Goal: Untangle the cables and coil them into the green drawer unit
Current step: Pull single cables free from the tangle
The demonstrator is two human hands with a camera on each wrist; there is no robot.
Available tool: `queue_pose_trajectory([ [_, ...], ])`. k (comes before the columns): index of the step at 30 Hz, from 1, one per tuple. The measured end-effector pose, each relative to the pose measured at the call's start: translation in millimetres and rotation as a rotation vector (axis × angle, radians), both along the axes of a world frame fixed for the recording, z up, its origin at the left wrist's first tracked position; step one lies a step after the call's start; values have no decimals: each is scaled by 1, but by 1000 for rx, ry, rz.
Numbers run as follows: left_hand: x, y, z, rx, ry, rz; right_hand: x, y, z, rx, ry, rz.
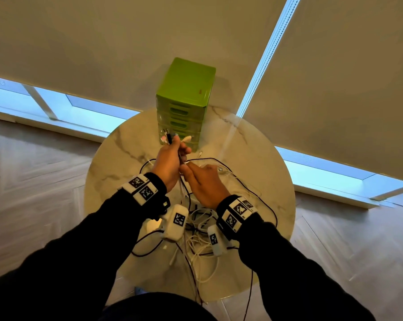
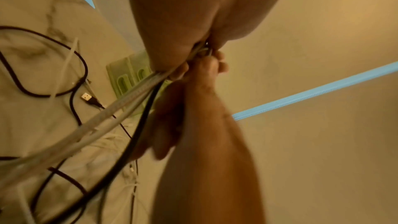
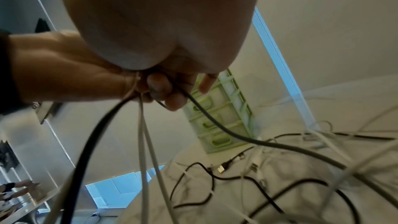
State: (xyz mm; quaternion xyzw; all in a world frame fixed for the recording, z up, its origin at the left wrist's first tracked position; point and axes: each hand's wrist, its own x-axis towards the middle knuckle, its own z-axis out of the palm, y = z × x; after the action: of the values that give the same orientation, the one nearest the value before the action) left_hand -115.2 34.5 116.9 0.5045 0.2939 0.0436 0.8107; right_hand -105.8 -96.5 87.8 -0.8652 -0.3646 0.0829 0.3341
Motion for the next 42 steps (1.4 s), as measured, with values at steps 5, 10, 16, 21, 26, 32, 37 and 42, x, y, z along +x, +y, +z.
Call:
queue_pose_trajectory([
  [5,7,17,14,-75,-132,139,-1,-32,-27,17,389,-56],
  [10,8,65,43,-72,-271,246,-1,-92,-70,-234,503,-132],
  [16,-2,67,42,349,-267,126,31,-91,-65,-454,229,-227],
  [21,-20,20,16,683,-48,-212,40,-35,-15,-91,97,-258],
  [26,-22,-1,6,536,86,-264,14,-5,12,117,136,-119],
  [32,-16,3,-6,350,58,-300,3,-9,17,163,165,-36],
  [37,-6,14,5,259,-14,-87,-3,-30,-7,11,326,51],
  [42,-5,50,31,231,-122,127,-4,-69,-44,-118,436,-53],
])
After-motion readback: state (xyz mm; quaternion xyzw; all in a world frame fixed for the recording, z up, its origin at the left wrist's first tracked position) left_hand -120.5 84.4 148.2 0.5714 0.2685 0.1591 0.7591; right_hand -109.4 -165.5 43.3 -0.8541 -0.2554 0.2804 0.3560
